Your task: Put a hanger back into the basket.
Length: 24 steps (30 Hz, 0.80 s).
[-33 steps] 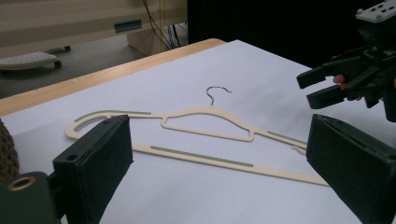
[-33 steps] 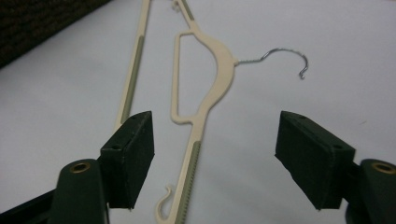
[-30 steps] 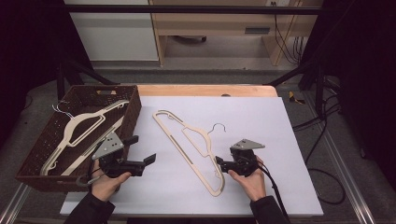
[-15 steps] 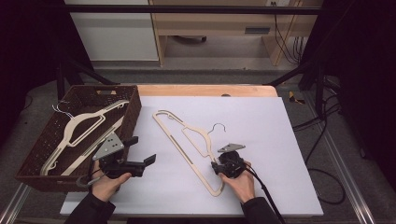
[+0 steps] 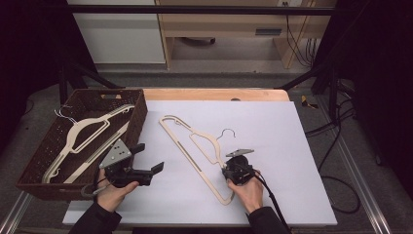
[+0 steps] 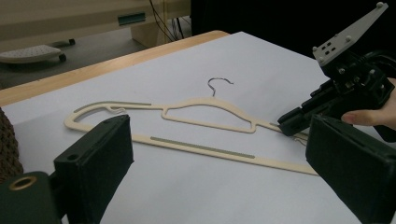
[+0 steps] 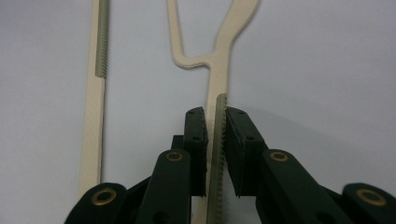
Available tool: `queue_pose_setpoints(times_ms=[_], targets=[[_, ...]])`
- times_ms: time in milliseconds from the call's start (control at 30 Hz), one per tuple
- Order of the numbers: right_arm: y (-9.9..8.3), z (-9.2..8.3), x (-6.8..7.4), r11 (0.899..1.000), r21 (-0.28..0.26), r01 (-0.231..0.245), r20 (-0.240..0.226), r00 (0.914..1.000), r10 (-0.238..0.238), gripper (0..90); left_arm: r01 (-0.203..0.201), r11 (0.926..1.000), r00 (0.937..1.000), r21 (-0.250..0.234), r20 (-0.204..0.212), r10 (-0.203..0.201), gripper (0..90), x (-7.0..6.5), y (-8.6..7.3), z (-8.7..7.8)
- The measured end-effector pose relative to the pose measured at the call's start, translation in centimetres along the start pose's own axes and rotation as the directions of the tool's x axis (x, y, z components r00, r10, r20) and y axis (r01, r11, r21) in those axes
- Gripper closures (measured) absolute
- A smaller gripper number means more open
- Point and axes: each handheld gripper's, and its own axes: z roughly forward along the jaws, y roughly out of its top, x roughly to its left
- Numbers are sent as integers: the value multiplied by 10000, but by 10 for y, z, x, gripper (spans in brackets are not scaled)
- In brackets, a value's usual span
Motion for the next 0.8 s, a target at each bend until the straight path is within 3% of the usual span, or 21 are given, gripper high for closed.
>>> queue_pose_setpoints(times_ms=[100,233,500,667,800], targets=[[0,0,-3,9992,-5,-388,-89,9992,388,798,40,10000,9999,37,112,-41,74,-2,1,3],[-1,-4,-7,9985,-350,-411,-92,9991,409,800,-53,9998,9999,193,135,51,74,-6,6,12],[0,-20,-14,9954,-962,1,-48,10000,-6,801,-350,9973,9987,642,384,326,74,-16,17,42],[1,-29,-15,9897,-1370,406,-43,9991,-416,801,-55,9963,9983,856,589,5,79,-15,25,67],[1,-32,-16,9883,-1454,452,-65,9989,-466,801,100,9940,9975,1093,690,-176,83,-15,31,95]])
